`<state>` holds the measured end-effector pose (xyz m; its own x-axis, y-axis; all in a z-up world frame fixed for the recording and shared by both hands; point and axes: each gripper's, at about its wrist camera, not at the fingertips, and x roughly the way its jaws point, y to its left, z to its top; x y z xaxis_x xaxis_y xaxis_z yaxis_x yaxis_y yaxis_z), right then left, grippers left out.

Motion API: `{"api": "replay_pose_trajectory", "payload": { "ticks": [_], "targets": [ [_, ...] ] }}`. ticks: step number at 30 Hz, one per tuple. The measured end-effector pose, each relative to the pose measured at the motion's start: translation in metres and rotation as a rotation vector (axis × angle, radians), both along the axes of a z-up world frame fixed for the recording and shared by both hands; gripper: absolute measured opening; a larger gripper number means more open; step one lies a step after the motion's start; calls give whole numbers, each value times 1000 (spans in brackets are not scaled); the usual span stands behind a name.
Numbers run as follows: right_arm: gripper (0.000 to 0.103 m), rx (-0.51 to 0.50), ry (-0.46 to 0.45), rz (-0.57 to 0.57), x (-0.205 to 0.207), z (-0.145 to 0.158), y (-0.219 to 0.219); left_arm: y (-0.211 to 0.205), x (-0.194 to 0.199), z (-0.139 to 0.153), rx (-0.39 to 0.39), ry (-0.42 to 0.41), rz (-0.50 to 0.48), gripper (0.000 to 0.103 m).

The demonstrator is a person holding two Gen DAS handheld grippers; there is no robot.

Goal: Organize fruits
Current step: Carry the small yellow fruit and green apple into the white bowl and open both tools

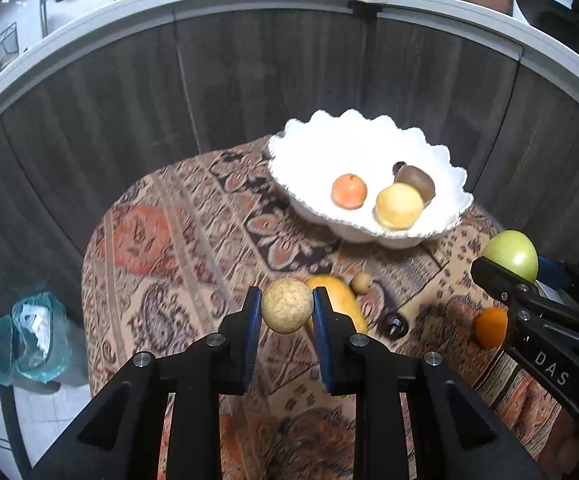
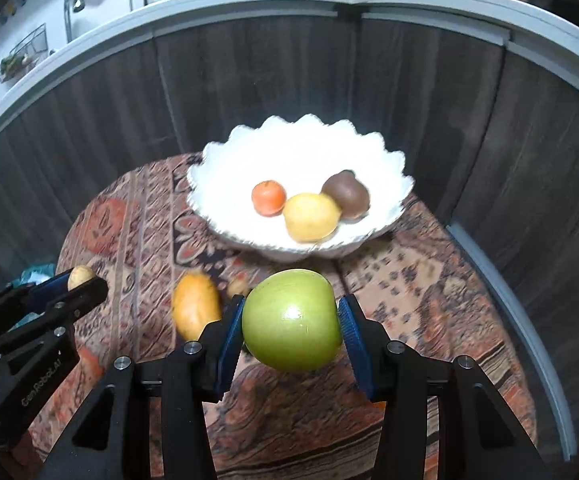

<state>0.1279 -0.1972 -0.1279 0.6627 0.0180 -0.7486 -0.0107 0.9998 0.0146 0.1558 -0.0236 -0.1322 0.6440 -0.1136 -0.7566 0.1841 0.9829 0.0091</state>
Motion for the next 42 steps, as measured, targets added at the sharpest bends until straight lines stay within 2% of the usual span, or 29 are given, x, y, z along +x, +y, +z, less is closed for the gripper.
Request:
{"api": "replay_pose_trajectory", "payload": {
  "ticks": [11,22,42],
  "targets": [
    [48,4,-59,-38,36,25,-20,-23,42,22,-11,-39,-13,25],
    [48,-9,-77,-54,77,30,-33,-43,89,23,-12,-52,-34,25],
    [48,-3,3,-72,135,-11,-50,-68,150,-25,-19,37,-50,26]
  ]
}}
